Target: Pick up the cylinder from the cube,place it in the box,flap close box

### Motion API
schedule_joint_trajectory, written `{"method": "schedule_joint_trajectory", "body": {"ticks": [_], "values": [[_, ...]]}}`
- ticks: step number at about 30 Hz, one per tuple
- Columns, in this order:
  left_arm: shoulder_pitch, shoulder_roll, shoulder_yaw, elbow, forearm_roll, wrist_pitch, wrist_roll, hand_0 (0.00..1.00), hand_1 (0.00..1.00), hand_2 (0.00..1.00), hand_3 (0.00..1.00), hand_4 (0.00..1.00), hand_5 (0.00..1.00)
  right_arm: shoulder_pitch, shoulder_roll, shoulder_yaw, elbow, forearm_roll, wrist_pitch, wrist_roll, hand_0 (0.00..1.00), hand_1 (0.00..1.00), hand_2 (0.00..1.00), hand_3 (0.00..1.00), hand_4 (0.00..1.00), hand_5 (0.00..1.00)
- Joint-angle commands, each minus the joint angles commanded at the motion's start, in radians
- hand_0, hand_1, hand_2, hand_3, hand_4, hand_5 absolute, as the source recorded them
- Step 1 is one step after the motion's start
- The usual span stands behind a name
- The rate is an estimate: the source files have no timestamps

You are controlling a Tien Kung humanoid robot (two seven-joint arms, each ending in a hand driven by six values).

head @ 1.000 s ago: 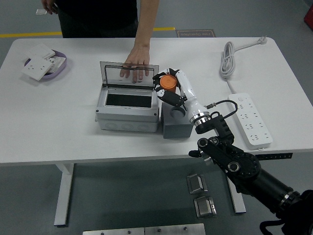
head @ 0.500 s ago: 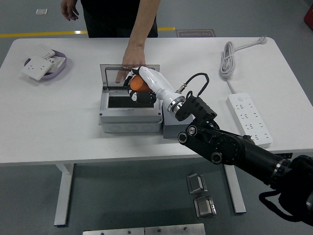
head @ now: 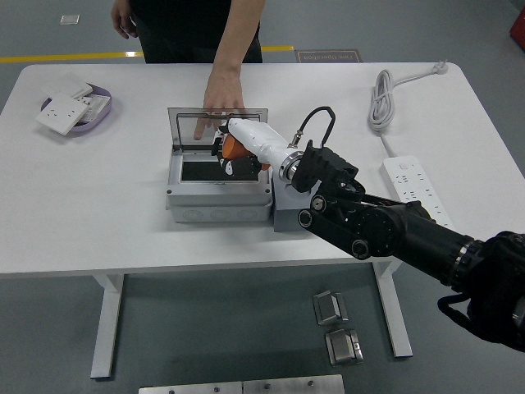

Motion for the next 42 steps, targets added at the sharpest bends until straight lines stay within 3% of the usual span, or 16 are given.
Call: {"method": "schedule_joint_trajectory", "body": {"ticks": [4, 5, 10, 11, 15, 16, 21, 22, 33, 34, 42], "values": [[-0.001, 0.002, -0.004, 0.0, 0.003, 0.0, 0.001, 0.585, 0.591, 0.524, 0.552, 0.478, 0.029, 0.012, 0.0, -0.009, -0.003, 0.009, 0.003, -0.001, 0.741, 0.645, 0.626, 0.628, 0.128, 0.121], [0.0, 0.003, -0.006, 0.0, 0.004, 0.0, 0.003, 0.585, 0.592, 0.525, 0.552, 0.479, 0.03, 0.014, 0.0, -0.011, -0.002, 0.014, 0.004, 0.0, 0.803, 0.719, 0.686, 0.713, 0.283, 0.17], [0.001, 0.005, -0.026, 0.0, 0.026, 0.0, 0.011, 0.585, 0.592, 0.525, 0.552, 0.479, 0.03, 0.018, 0.0, -0.02, 0.006, 0.036, 0.011, 0.01, 0.803, 0.719, 0.686, 0.713, 0.283, 0.17], [0.001, 0.006, -0.03, 0.0, 0.029, 0.0, 0.012, 0.584, 0.591, 0.524, 0.549, 0.482, 0.03, 0.017, 0.0, -0.022, 0.006, 0.04, 0.011, 0.012, 0.816, 0.736, 0.704, 0.728, 0.381, 0.221], [-0.001, 0.008, -0.037, 0.0, 0.036, -0.001, 0.015, 0.584, 0.591, 0.524, 0.549, 0.482, 0.03, 0.015, 0.0, -0.029, 0.003, 0.052, 0.012, 0.016, 0.816, 0.736, 0.704, 0.728, 0.381, 0.221], [-0.001, 0.008, -0.037, 0.0, 0.037, -0.001, 0.015, 0.585, 0.592, 0.524, 0.548, 0.483, 0.028, 0.013, 0.0, -0.032, 0.0, 0.056, 0.011, 0.018, 0.835, 0.755, 0.755, 0.82, 0.624, 0.351], [-0.002, 0.007, -0.034, 0.0, 0.036, -0.003, 0.016, 0.585, 0.592, 0.524, 0.548, 0.483, 0.028, 0.006, 0.0, -0.043, -0.007, 0.074, 0.009, 0.028, 0.835, 0.755, 0.755, 0.82, 0.624, 0.351], [-0.003, 0.007, -0.033, 0.0, 0.036, -0.003, 0.016, 0.584, 0.592, 0.524, 0.547, 0.489, 0.025, 0.005, 0.0, -0.044, -0.009, 0.076, 0.009, 0.029, 0.86, 0.766, 0.769, 0.857, 0.748, 0.424], [-0.007, 0.006, -0.018, 0.0, 0.024, -0.004, 0.014, 0.584, 0.592, 0.525, 0.546, 0.493, 0.021, 0.001, 0.0, -0.045, -0.012, 0.085, 0.011, 0.045, 0.866, 0.768, 0.763, 0.857, 0.789, 0.428], [-0.006, 0.006, -0.017, 0.0, 0.024, -0.004, 0.014, 0.584, 0.591, 0.526, 0.548, 0.489, 0.017, 0.0, 0.0, -0.045, -0.007, 0.088, 0.011, 0.045, 0.87, 0.771, 0.767, 0.859, 0.938, 0.475], [0.004, 0.002, -0.011, 0.0, 0.019, -0.004, 0.016, 0.584, 0.592, 0.527, 0.549, 0.489, 0.012, -0.004, 0.0, -0.028, 0.088, 0.102, 0.017, 0.03, 0.871, 0.772, 0.767, 0.861, 0.965, 0.497]]}}
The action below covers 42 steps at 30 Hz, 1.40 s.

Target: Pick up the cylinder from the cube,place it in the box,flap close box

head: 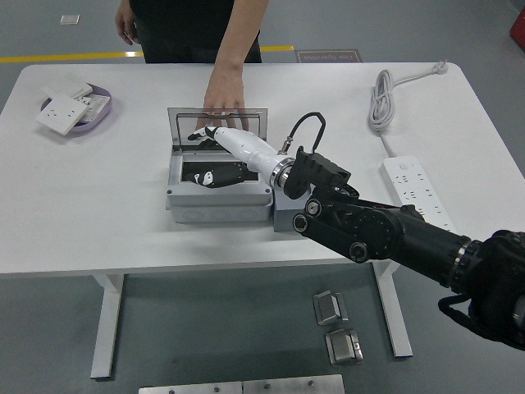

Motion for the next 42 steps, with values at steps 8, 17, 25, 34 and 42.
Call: {"method": "schedule_joint_trajectory", "body": {"ticks": [8, 17, 25, 34, 42], "values": [[0.0, -0.002, -0.004, 0.0, 0.003, 0.001, 0.001, 0.584, 0.592, 0.527, 0.55, 0.491, 0.011, 0.077, 0.0, 0.081, 0.023, 0.01, 0.01, -0.01, 0.869, 0.77, 0.761, 0.861, 0.911, 0.47], [-0.005, 0.004, 0.005, 0.0, -0.002, 0.0, -0.002, 0.584, 0.59, 0.525, 0.546, 0.501, 0.002, 0.161, 0.0, 0.124, -0.147, 0.083, 0.021, 0.011, 0.853, 0.76, 0.747, 0.849, 0.927, 0.501], [-0.01, 0.006, 0.004, 0.0, -0.018, 0.003, -0.008, 0.584, 0.589, 0.524, 0.545, 0.502, 0.002, 0.152, 0.0, 0.056, -0.285, 0.144, 0.03, 0.017, 0.842, 0.754, 0.743, 0.845, 0.921, 0.494], [-0.008, 0.004, 0.009, 0.0, -0.022, 0.002, -0.008, 0.584, 0.589, 0.524, 0.545, 0.502, 0.002, 0.132, 0.0, 0.012, -0.268, 0.151, 0.029, 0.017, 0.839, 0.751, 0.742, 0.846, 0.922, 0.496], [-0.003, 0.004, 0.027, 0.0, -0.025, 0.001, -0.008, 0.584, 0.589, 0.524, 0.545, 0.502, 0.002, 0.101, 0.0, -0.017, -0.202, 0.15, 0.025, 0.018, 0.829, 0.746, 0.739, 0.844, 0.922, 0.499]]}}
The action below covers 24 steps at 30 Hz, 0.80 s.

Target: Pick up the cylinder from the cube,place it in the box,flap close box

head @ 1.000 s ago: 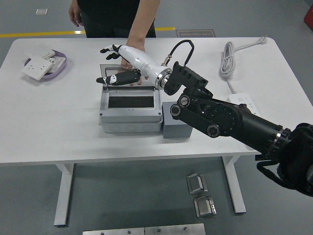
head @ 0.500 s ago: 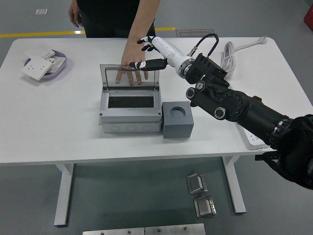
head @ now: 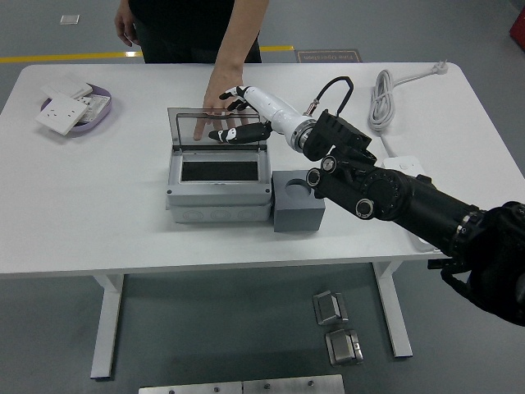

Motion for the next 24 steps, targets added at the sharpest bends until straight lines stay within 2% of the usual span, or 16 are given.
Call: {"method": "schedule_joint_trajectory", "body": {"ticks": [9, 14, 24], "values": [[0.013, -0.001, 0.013, 0.0, 0.002, 0.0, 0.005, 0.584, 0.588, 0.524, 0.545, 0.501, 0.002, -0.031, -0.005, 0.032, 0.109, -0.057, -0.007, -0.012, 0.825, 0.742, 0.737, 0.841, 0.924, 0.497], [0.014, -0.001, 0.015, 0.0, -0.004, 0.001, 0.002, 0.584, 0.588, 0.524, 0.545, 0.501, 0.002, -0.037, -0.032, 0.033, 0.149, -0.08, -0.003, -0.018, 0.823, 0.739, 0.736, 0.84, 0.926, 0.5], [0.021, -0.002, 0.025, 0.0, -0.023, 0.003, 0.0, 0.584, 0.588, 0.525, 0.546, 0.499, 0.002, -0.049, -0.094, 0.019, 0.18, -0.085, 0.009, -0.022, 0.818, 0.737, 0.736, 0.839, 0.923, 0.496]]}}
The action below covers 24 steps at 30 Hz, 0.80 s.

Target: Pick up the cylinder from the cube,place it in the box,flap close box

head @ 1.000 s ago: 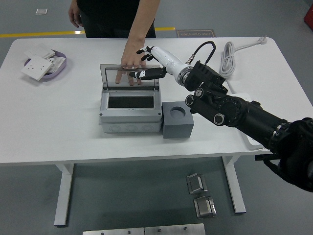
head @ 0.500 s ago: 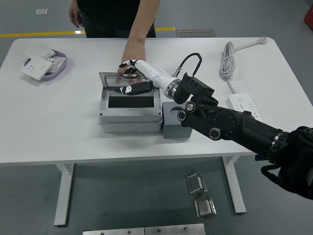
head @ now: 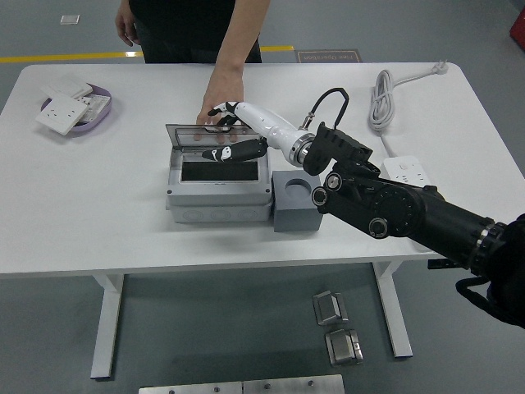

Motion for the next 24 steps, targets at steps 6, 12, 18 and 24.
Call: {"method": "schedule_joint_trajectory", "body": {"ticks": [6, 12, 18, 24], "values": [[0.002, -0.001, 0.0, 0.0, -0.006, 0.001, -0.001, 0.584, 0.588, 0.525, 0.546, 0.499, 0.002, 0.003, -0.037, -0.003, 0.025, -0.01, 0.005, -0.005, 0.817, 0.735, 0.735, 0.838, 0.922, 0.495], [0.004, 0.0, -0.001, 0.0, -0.009, 0.002, -0.001, 0.584, 0.589, 0.525, 0.546, 0.499, 0.002, 0.002, -0.065, -0.024, 0.048, -0.009, 0.009, -0.009, 0.813, 0.729, 0.734, 0.836, 0.923, 0.495], [0.006, 0.0, -0.001, 0.0, -0.013, 0.002, -0.001, 0.584, 0.59, 0.525, 0.546, 0.501, 0.002, -0.001, -0.089, -0.041, 0.085, -0.018, 0.014, -0.017, 0.811, 0.722, 0.734, 0.835, 0.924, 0.497], [0.006, -0.001, -0.004, 0.0, -0.011, 0.002, 0.0, 0.583, 0.591, 0.526, 0.548, 0.501, 0.002, -0.002, -0.117, -0.039, 0.142, -0.042, 0.016, -0.028, 0.802, 0.719, 0.733, 0.834, 0.926, 0.5]]}}
